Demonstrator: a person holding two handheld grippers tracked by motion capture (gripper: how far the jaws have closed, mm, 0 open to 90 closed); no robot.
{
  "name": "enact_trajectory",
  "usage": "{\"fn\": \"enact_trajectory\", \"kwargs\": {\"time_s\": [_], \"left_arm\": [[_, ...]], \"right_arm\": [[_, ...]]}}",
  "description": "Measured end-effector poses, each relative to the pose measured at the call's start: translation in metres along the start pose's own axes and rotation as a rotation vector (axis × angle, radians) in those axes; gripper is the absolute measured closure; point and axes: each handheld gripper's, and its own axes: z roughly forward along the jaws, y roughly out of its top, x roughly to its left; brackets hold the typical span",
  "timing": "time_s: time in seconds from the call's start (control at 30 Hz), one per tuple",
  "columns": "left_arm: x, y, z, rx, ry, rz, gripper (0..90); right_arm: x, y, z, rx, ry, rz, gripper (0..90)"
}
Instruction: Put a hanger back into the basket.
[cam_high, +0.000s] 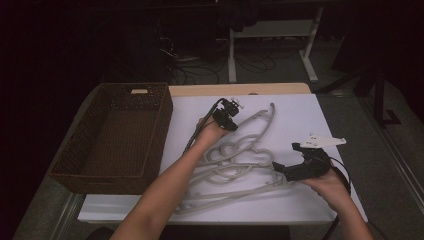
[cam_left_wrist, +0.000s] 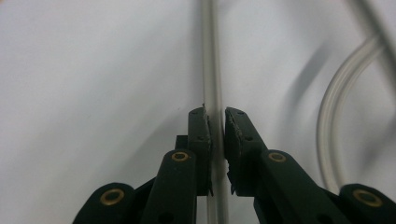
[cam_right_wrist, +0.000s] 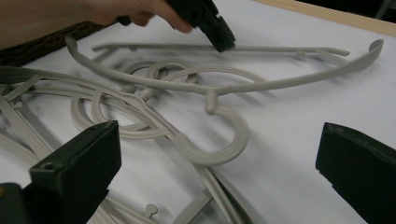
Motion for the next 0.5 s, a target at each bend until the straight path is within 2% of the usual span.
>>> {"fn": "enact_trajectory", "kwargs": {"time_s": [0.03,0.07,0.1,0.17,0.23,0.33,0.43,0.5], "left_arm": [[0.0,0.0,0.0,0.0,0.0,0.0,81.6],[-0.001,-0.003,-0.011,-0.004,0.018,0.002,81.6],[-0.001,-0.003,-0.011,-0.004,0.018,0.002,81.6],[-0.005,-0.013,-0.024,-0.011,0.031,-0.007,81.6],[-0.006,-0.017,-0.028,-0.009,0.034,-0.009,81.6],[-0.011,-0.032,-0.037,-0.016,0.034,-0.032,81.5],[-0.017,-0.054,-0.044,-0.02,0.014,-0.053,81.4],[-0.019,-0.059,-0.045,-0.025,0.008,-0.055,81.3]], "right_arm": [[0.0,0.0,0.0,0.0,0.0,0.0,0.1],[0.001,0.0,0.001,0.001,0.002,0.001,0.1],[0.001,0.0,0.001,0.001,0.002,0.001,0.1],[0.002,0.0,0.003,0.007,0.004,-0.001,0.1],[0.003,0.0,0.004,0.01,0.006,-0.003,0.1],[0.005,0.001,0.006,0.014,0.007,-0.006,0.1],[0.006,0.001,0.007,0.017,0.005,-0.003,0.1],[0.006,0.001,0.008,0.018,0.004,-0.005,0.1]]}}
